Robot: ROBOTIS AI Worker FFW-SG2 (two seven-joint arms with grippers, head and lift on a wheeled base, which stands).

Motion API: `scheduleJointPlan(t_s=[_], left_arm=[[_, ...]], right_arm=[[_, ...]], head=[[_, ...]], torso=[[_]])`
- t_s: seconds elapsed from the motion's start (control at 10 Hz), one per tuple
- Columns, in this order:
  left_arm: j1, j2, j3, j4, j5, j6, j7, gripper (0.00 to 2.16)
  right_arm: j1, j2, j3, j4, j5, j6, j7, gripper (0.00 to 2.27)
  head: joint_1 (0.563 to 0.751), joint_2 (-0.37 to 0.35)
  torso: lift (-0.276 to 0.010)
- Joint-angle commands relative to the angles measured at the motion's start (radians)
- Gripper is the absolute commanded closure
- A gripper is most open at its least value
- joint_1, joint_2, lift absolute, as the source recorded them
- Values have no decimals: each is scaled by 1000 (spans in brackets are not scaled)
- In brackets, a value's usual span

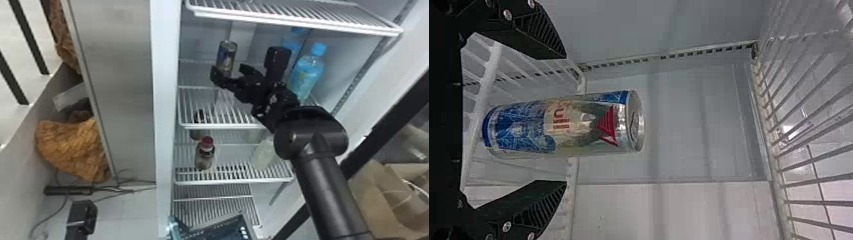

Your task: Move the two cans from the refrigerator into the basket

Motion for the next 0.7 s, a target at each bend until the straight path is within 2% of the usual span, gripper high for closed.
scheduleJointPlan(t_s=[0.0, 0.1, 0.2, 0.3, 0.4, 0.6], left_arm=[[0, 0, 0, 0, 2, 1, 0, 1196], [0, 0, 0, 0, 2, 1, 0, 1196], [0, 0, 0, 0, 2, 1, 0, 1196], [0, 0, 0, 0, 2, 1, 0, 1196], [0, 0, 0, 0, 2, 1, 0, 1196], [0, 0, 0, 0, 4, 1, 0, 1196]], right_arm=[[-21, 3, 10, 37, -3, -18, -2, 154], [-29, 3, 12, 49, -5, -20, -6, 225], [-38, 3, 12, 64, -9, -20, -8, 498], [-41, 3, 12, 66, -11, -20, -8, 923], [-41, 3, 12, 66, -9, -20, -11, 1173], [-33, 1, 16, 54, -7, -20, -12, 1228]], head=[[695, -202], [695, -198], [695, -198], [695, -198], [695, -198], [695, -198]], torso=[[-35], [-35], [-35], [-35], [-35], [-35]])
